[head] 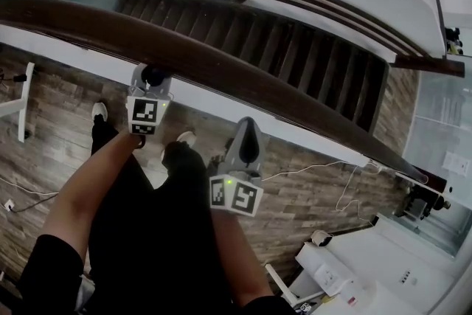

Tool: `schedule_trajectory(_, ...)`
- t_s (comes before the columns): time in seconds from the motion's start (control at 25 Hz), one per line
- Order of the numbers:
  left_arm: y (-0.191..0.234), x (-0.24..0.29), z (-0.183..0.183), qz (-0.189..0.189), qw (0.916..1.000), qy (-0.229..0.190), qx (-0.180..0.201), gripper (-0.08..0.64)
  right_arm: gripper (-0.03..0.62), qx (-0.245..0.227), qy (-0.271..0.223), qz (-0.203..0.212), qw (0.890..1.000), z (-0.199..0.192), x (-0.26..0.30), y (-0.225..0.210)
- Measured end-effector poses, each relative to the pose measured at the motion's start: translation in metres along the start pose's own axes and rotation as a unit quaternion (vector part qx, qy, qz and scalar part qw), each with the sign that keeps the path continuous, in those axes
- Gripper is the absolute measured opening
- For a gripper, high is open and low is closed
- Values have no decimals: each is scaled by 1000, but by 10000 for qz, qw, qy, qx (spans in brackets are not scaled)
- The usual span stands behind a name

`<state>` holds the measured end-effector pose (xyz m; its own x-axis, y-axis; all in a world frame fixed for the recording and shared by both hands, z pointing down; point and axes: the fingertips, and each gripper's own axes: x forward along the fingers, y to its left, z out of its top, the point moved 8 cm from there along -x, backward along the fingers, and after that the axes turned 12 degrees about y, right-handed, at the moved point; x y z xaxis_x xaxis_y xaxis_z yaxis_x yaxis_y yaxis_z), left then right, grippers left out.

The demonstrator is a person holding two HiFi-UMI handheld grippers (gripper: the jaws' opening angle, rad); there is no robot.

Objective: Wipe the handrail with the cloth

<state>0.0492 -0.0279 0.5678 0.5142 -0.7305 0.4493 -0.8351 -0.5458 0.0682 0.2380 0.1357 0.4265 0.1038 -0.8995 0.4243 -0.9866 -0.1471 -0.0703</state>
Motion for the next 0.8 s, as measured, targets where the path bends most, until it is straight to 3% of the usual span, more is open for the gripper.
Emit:
schedule_trajectory(0.28, -74, 15, -1, -227, 9996, 101, 104, 92, 3, -148, 129, 182, 9996, -7, -10, -48)
schedule_trajectory(0.48, -105, 21, -3, -267, 9994, 190, 117, 92, 3, -174, 142, 119, 9997, -8, -20, -69)
schedule_trajectory(0.8, -170, 36, -2, -873, 9952, 194, 409, 92, 3, -18, 267, -173, 9995, -16, -33, -99)
